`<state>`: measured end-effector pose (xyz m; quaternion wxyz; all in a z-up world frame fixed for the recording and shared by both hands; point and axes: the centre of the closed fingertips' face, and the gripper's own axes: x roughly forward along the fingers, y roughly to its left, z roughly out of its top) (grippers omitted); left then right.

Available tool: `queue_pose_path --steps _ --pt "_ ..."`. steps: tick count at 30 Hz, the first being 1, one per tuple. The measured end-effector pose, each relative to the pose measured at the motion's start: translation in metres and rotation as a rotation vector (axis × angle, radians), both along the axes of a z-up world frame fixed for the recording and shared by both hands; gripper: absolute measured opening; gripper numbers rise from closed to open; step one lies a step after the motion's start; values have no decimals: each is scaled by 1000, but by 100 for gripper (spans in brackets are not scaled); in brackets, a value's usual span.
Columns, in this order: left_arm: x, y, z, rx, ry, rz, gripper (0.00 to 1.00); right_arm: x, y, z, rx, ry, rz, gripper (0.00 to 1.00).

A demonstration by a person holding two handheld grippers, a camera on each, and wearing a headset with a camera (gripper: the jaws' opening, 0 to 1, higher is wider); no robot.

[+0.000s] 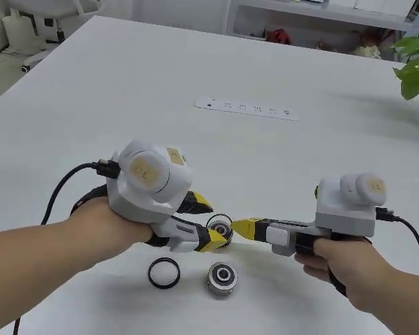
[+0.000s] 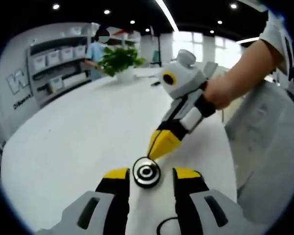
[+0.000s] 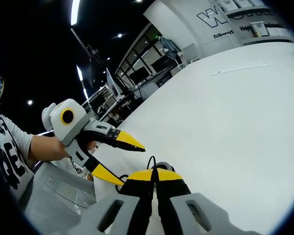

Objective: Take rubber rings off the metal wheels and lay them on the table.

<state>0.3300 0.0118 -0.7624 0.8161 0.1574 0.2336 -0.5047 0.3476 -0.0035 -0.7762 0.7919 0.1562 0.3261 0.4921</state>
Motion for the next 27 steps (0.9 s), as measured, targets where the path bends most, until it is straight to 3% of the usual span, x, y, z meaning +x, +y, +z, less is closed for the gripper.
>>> queue_pose_path --steps 2,8,14,17,27 --pt "-4 3 2 2 -6 -3 45 -1 1 0 -1 -2 6 0" --pt "-10 15 13 -40 -11 24 47 -2 4 1 9 1 14 0" --pt "-13 32 14 -6 -43 31 54 -2 8 7 31 -3 18 0" --pt "-14 38 20 -38 -45 57 57 -5 10 9 38 -3 27 0" --pt "-19 61 32 -59 -65 113 65 -8 16 16 53 -8 47 0"
